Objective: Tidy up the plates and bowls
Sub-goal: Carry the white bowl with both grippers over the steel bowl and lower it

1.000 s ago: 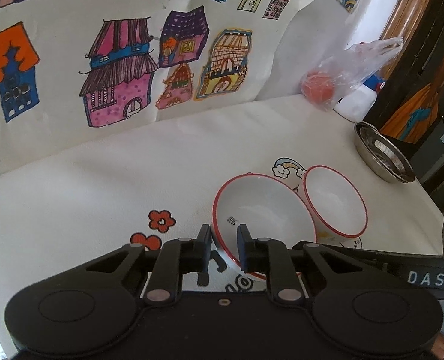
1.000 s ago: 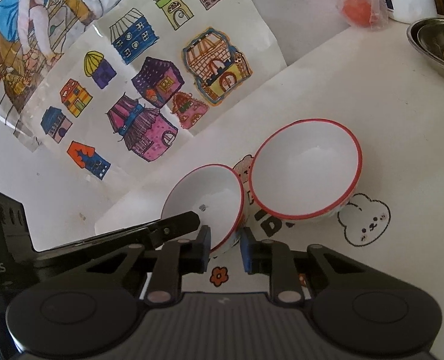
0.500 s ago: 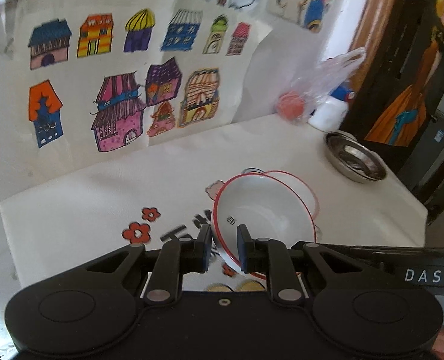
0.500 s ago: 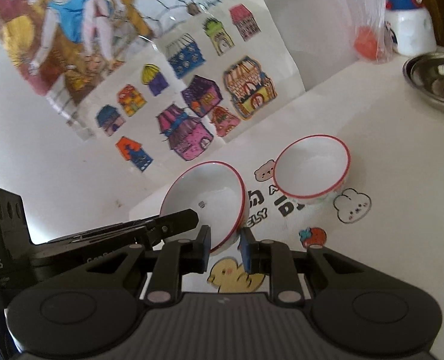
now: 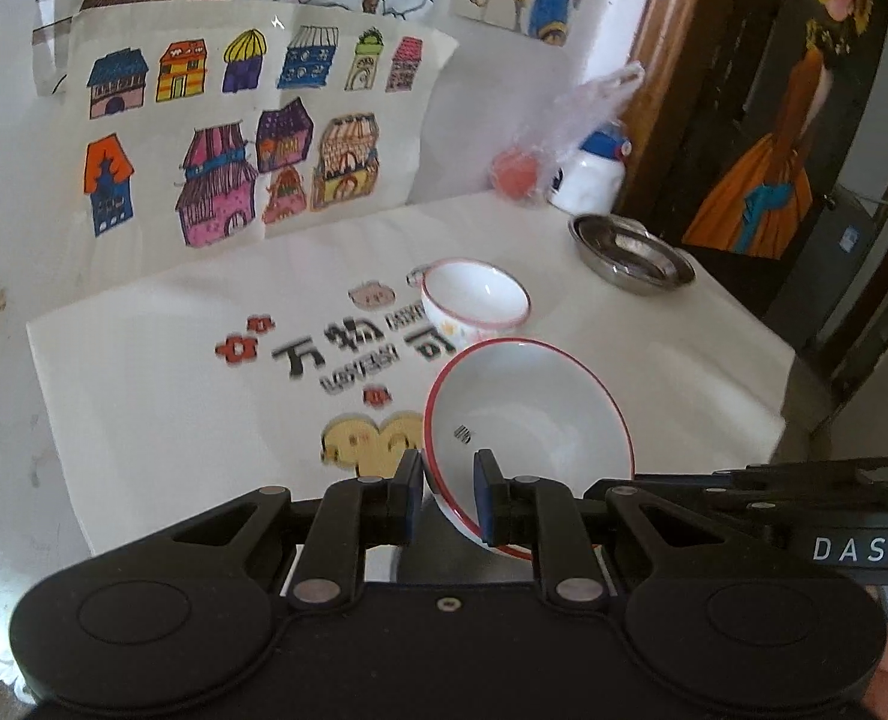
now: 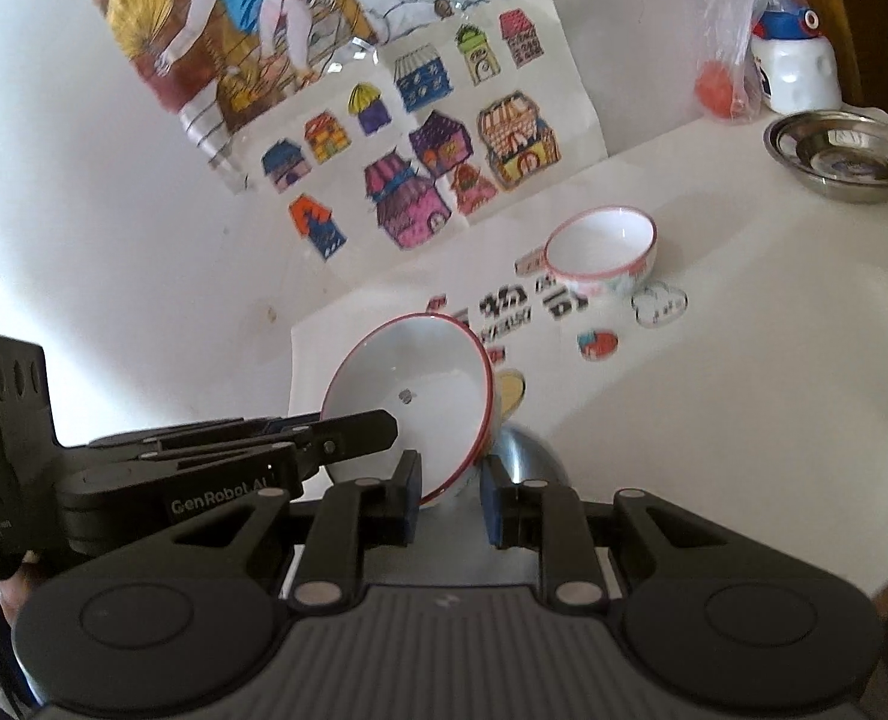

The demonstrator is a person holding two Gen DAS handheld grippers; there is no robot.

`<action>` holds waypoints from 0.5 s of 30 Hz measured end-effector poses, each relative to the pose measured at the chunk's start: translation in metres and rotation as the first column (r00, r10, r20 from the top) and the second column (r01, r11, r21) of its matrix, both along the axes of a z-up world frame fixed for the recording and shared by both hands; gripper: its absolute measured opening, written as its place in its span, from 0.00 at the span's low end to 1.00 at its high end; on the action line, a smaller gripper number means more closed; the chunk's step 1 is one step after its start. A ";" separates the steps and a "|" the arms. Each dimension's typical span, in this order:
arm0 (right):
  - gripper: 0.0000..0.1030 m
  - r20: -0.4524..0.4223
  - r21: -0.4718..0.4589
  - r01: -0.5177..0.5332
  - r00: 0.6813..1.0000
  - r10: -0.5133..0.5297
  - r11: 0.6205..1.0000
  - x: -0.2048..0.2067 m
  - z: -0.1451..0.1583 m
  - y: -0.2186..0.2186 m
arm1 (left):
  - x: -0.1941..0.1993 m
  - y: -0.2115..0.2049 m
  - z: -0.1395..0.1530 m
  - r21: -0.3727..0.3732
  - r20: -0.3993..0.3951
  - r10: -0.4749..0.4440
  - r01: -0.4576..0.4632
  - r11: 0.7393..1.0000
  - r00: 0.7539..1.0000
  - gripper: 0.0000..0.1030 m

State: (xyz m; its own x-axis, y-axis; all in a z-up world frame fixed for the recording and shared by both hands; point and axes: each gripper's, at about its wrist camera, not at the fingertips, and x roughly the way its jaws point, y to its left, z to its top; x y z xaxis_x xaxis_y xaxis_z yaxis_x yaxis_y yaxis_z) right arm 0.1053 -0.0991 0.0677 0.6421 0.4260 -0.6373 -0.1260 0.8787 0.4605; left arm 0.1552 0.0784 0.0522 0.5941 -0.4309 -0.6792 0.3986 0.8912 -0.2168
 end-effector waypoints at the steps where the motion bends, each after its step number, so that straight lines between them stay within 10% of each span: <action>1: 0.23 -0.005 -0.004 -0.005 1.000 0.005 1.000 -0.004 -0.001 0.001 | -0.004 0.000 -0.001 0.007 -0.004 -0.003 0.003 1.000 1.000 0.18; 15: 0.23 -0.075 -0.065 -0.038 0.997 0.033 0.997 -0.026 -0.012 0.005 | -0.021 -0.005 -0.020 0.053 -0.104 -0.049 0.054 0.997 0.993 0.18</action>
